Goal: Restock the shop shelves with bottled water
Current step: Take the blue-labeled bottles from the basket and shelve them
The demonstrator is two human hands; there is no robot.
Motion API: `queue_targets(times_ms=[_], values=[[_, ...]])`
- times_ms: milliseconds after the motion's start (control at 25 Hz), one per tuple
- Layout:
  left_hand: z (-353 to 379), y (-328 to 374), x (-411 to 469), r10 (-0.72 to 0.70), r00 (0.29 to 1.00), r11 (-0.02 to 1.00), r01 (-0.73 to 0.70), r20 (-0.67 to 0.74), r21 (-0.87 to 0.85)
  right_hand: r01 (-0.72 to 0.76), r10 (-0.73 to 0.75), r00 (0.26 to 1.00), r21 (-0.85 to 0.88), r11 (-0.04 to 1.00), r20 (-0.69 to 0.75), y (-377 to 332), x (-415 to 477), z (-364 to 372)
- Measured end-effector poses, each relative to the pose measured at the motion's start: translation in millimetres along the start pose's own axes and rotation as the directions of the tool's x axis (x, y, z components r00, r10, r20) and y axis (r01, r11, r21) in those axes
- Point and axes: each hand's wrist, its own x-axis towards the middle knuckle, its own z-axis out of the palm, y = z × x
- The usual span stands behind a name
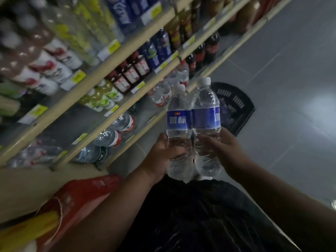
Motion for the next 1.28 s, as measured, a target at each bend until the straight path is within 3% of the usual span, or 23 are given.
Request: queue_targets(times_ms=[240,400,640,840,1120,1280], values=[[-54.1,8.3,-78.9,0.124,0.968,0.988,-0.14,-0.218,-0.06,0.013,0.008,0.984,-0.115,0.993,0.177,-11.3,-12.8,89.7],[-102.0,1.6,-133.2,0.121,0.931,0.979,-0.17,-0.344,-0.114,0.045,0.006,0.949,-0.154,0.987,0.315,-1.2,-29.5,162.1],[-190.7,-24.7,-216.8,0.099,0.866,0.973,-0.188,-0.49,-0.137,0.094,0.033,0.911,-0.283,0.954,0.412,33.7,-67.6,274.6],[-249.2,-48.9,-260.1,0.164,0.864,0.959,-0.252,-0.475,-0.128,0.112,0.051,0.918,-0.382,0.917,0.394,70.4,-84.7,340.7],[-291.7,-74.6,-262.4,0.106,0.822,0.911,-0.305,-0.56,-0.276,0.054,0.143,0.931,-0.512,0.857,0.337,99.4,-70.9,388.0],[-310.3,-78.4,-240.2,0.074,0.786,0.898,-0.32,-0.613,-0.301,0.039,0.228,0.896,-0.579,0.815,0.382,105.8,-37.6,407.1]])
